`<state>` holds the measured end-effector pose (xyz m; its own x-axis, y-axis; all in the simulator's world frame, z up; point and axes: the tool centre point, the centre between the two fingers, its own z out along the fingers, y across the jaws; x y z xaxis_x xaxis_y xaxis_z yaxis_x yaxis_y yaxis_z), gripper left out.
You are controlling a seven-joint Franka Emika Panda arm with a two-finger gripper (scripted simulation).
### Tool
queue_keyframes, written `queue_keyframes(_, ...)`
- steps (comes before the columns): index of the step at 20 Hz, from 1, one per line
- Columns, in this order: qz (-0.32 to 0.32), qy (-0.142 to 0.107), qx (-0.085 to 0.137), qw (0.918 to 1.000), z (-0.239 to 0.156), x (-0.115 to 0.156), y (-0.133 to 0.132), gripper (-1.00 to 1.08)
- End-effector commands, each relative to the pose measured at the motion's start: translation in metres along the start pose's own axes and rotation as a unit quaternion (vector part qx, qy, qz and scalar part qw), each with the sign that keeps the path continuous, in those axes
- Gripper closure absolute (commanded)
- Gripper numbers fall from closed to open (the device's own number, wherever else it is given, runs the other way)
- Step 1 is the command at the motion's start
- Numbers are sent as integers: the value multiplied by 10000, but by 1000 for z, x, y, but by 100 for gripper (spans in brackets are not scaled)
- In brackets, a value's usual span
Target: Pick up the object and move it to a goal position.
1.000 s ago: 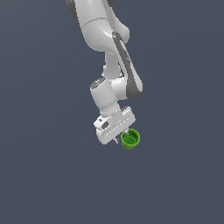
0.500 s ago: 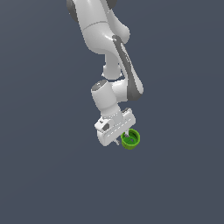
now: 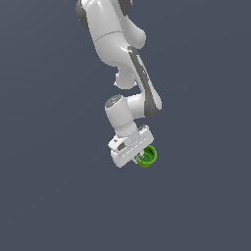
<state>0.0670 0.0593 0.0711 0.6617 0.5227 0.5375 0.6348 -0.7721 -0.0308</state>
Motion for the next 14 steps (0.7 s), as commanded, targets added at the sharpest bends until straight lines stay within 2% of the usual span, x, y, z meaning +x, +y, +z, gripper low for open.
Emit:
queue_keyframes(1, 1, 2, -3, 10000, 0, 0, 1, 108)
queue_keyframes(14, 0, 4, -2, 10000, -5, -1, 4, 108)
